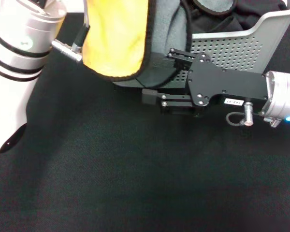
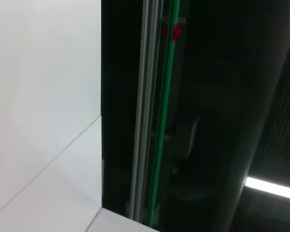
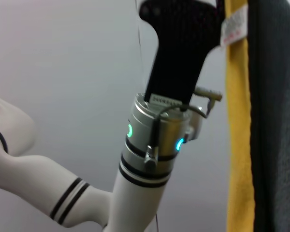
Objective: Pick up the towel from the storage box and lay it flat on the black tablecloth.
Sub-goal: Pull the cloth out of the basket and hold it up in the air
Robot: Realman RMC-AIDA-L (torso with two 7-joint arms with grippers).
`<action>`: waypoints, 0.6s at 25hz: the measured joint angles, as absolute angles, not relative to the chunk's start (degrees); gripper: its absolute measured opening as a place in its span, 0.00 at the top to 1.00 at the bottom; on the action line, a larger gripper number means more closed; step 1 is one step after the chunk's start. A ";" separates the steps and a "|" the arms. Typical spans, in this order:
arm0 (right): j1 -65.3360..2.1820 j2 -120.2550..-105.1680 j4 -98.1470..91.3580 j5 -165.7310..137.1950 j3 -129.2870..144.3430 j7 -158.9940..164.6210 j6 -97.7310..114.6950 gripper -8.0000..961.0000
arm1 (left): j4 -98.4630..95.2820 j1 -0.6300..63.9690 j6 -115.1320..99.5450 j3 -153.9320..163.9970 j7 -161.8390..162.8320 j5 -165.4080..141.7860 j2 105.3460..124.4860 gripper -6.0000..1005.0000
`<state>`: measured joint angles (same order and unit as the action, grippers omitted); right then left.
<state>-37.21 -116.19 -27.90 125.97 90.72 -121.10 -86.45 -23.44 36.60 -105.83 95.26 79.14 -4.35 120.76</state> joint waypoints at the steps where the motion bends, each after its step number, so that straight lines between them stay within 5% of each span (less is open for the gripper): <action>1: -37.24 -116.19 -27.91 126.38 91.18 -121.11 -85.99 0.19 | -23.50 36.81 -105.82 95.99 79.15 -4.02 120.76 0.97; 15: -36.81 -116.19 -28.15 127.25 92.43 -121.37 -85.39 0.22 | -24.08 37.33 -105.21 98.78 79.06 -1.89 120.76 0.97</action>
